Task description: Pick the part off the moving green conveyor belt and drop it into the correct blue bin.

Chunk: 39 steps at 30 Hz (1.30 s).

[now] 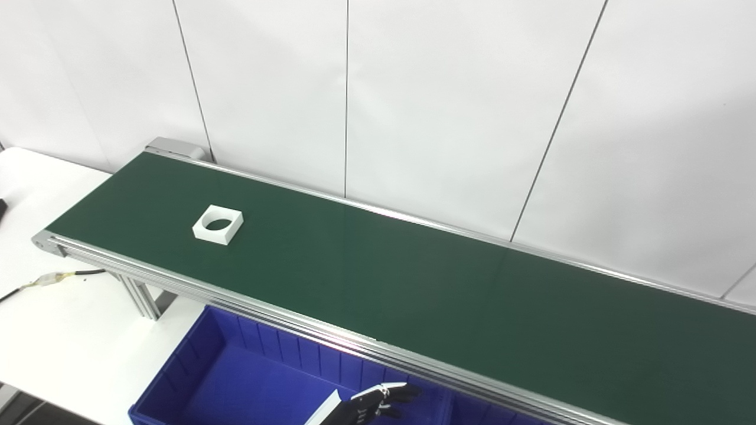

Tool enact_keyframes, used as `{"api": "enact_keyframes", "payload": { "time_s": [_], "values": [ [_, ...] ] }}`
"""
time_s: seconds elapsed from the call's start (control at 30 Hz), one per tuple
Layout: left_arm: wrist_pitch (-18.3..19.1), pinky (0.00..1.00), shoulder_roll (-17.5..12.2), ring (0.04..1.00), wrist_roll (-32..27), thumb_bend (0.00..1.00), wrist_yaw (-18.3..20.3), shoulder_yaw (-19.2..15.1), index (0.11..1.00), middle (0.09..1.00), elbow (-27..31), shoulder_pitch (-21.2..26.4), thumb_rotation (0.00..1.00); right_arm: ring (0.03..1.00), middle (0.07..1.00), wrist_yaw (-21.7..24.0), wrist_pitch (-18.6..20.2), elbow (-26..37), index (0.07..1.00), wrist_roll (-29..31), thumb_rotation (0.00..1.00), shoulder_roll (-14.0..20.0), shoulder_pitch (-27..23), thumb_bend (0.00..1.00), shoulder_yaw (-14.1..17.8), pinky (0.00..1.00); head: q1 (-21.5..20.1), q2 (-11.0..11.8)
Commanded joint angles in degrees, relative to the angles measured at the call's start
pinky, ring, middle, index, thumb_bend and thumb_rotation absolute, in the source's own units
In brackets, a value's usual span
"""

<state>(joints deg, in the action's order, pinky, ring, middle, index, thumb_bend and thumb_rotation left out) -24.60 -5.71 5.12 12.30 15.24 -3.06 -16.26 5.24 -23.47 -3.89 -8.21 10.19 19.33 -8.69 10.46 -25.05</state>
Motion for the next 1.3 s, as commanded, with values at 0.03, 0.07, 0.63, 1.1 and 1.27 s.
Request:
{"api": "enact_keyframes", "payload": {
  "time_s": [0.03,0.07,0.63,1.1,1.27],
  "values": [
    [-2.3,0.79,-0.33,0.859,-0.15,0.94,-1.28,0.35,0.819,0.87,0.32,1.25,0.3,0.826,0.856,-1.04,-3.39,0.62,0.87,0.72,0.3,0.19,-0.86,1.0,-0.22,0.75,-0.05,0.21],
    [-2.31,0.78,-0.38,0.855,-0.16,0.94,-1.43,0.45,0.816,0.867,0.19,1.4,0.3,0.824,0.854,-1.18,-3.38,0.59,0.87,0.58,0.31,0.16,-0.87,1.0,-0.22,0.75,-0.05,0.21],
    [-2.24,0.79,0.69,0.858,-0.21,0.94,-1.75,1.08,0.816,0.862,3.51,5.02,0.28,0.802,0.844,-1.4,-3.39,0.48,0.848,1.0,0.3,0.75,-1.76,1.0,-0.25,0.71,-0.3,0.32],
    [-2.15,0.77,2.04,0.84,1.85,0.96,-2.76,-0.43,0.815,0.852,7.66,11.68,0.3,0.801,0.841,-1.33,-3.42,2.01,0.834,1.9,0.28,1.18,-1.36,1.0,0.25,0.7,-1.73,-0.8],
    [-1.46,0.78,2.13,0.853,4.29,0.96,-3.73,-1.43,0.829,0.865,8.45,13.25,0.33,0.793,0.836,-1.35,-3.4,2.58,0.83,1.43,0.29,1.39,-1.31,1.0,0.3,0.69,-1.97,-0.94]
  ]
}}
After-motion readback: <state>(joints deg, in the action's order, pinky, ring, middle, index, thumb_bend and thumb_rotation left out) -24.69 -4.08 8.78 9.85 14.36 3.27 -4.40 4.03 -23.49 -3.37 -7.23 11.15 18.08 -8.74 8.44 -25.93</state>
